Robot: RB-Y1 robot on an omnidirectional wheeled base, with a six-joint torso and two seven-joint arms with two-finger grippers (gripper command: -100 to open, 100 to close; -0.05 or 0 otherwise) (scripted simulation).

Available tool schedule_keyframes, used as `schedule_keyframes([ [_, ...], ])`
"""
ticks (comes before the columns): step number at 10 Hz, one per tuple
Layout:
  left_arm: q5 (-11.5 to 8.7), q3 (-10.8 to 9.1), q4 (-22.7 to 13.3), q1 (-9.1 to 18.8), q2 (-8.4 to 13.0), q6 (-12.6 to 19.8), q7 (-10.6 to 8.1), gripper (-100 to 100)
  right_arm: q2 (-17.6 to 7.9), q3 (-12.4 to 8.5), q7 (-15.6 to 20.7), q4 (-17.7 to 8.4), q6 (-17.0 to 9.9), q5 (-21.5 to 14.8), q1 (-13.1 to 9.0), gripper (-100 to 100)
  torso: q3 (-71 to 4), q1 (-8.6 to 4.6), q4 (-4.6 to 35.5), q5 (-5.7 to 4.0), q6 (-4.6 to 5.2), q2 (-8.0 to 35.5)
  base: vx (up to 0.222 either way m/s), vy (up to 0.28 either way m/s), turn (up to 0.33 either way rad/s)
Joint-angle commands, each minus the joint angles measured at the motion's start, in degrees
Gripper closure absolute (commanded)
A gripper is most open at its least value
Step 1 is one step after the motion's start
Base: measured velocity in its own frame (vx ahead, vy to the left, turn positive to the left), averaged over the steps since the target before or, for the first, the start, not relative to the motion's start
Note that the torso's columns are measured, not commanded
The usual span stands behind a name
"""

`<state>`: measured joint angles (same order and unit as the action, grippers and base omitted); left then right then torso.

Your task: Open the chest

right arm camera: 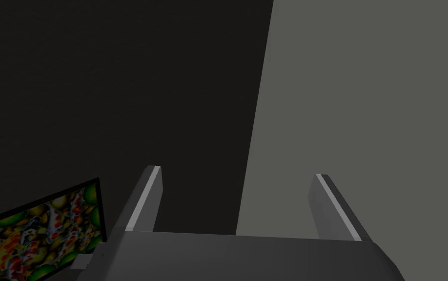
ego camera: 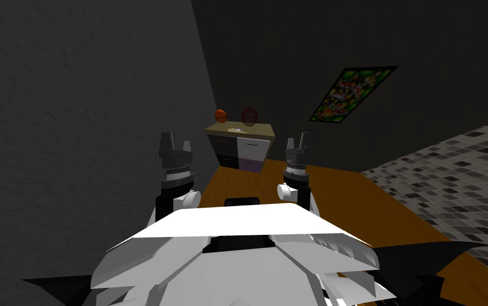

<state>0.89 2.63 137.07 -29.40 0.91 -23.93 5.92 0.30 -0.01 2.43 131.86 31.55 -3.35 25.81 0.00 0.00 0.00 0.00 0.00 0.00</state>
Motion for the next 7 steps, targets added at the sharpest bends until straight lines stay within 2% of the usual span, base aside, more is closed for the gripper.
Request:
schedule_keyframes([
  [1,0.0,0.0,0.0,0.0,0.0,0.0,0.0,0,0.0,0.0,0.0,0.0,0.0,0.0,0.0,0,-4.7,0.0,2.3,0.0,0.0,2.3,0.0,0.0,0.0],
  [7,0.0,0.0,0.0,0.0,0.0,0.0,0.0,0,0.0,0.0,0.0,0.0,0.0,0.0,0.0,0,-53.8,0.0,26.9,0.0,0.0,26.9,0.0,0.0,0.0],
])
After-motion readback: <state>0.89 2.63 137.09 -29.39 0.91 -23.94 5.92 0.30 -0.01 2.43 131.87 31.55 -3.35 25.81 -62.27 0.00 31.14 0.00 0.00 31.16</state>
